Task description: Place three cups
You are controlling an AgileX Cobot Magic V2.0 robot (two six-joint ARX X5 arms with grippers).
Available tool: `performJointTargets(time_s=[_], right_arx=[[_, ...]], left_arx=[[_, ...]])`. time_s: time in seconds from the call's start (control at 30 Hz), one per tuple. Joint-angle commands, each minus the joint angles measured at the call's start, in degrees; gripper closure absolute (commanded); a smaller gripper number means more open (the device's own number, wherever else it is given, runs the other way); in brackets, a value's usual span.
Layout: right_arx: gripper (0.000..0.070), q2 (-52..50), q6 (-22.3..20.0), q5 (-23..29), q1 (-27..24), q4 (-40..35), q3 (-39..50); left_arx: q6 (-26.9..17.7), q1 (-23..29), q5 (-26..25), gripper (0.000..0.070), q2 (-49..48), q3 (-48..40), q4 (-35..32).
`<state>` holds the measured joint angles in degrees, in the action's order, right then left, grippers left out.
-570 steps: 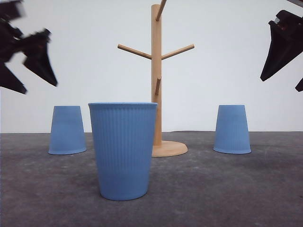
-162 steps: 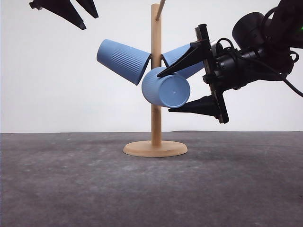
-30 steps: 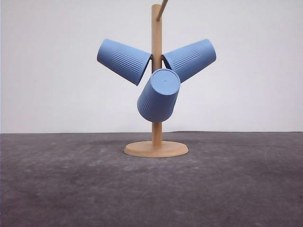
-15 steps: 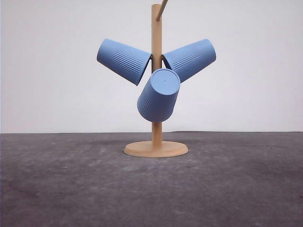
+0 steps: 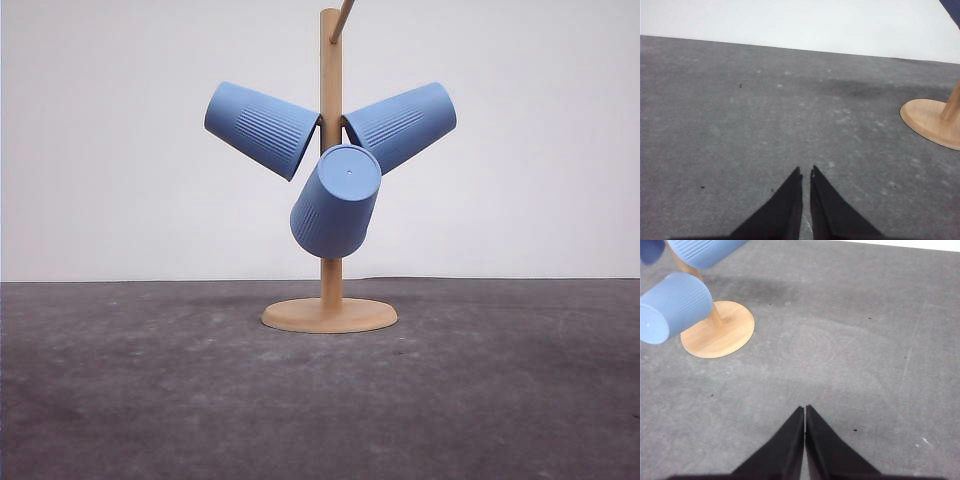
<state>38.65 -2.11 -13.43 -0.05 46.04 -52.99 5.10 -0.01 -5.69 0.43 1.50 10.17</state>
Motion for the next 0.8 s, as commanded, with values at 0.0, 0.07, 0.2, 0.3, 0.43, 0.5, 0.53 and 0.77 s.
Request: performJointTargets(time_s=[0.0, 0.07, 0.2, 0.3, 0.43, 0.5, 0.53, 0.77], right_arx=[[0.0700, 0.2, 0.6, 0.0, 0.0, -0.6, -0.3], [0.0700, 0.2, 0.6, 0.0, 0.0, -0.6, -0.3], [0.0700, 0.2, 0.6, 0.0, 0.0, -0.6, -0.3], [0.0700, 0.2, 0.6, 0.0, 0.0, -0.6, -0.3], [0.0700, -0.1, -3.2, 0.2, 0.0, -2.2, 0.2], [0.0700, -1.6, -4.4, 0.0, 0.0, -6.0, 2.1], [0.0700, -2.8, -4.9, 0.0, -0.1, -9.2, 4.2], [0.0700, -14.4, -5.0, 0.5, -0.1, -32.0, 24.2]], left_arx=[[0.1, 0.0, 0.1, 0.0700, 0.1, -0.6, 0.6], [0.1, 0.0, 0.2, 0.0700, 0.1, -0.6, 0.6], [0.1, 0.0, 0.2, 0.0700, 0.1, -0.6, 0.6], [0.1, 0.0, 0.2, 0.0700, 0.1, -0.6, 0.6], [0.1, 0.0, 0.2, 0.0700, 0.1, -0.6, 0.6], [0.1, 0.0, 0.2, 0.0700, 0.1, -0.6, 0.6], [0.1, 0.0, 0.2, 0.0700, 0.1, -0.6, 0.6], [0.1, 0.0, 0.2, 0.0700, 0.1, -0.6, 0.6]])
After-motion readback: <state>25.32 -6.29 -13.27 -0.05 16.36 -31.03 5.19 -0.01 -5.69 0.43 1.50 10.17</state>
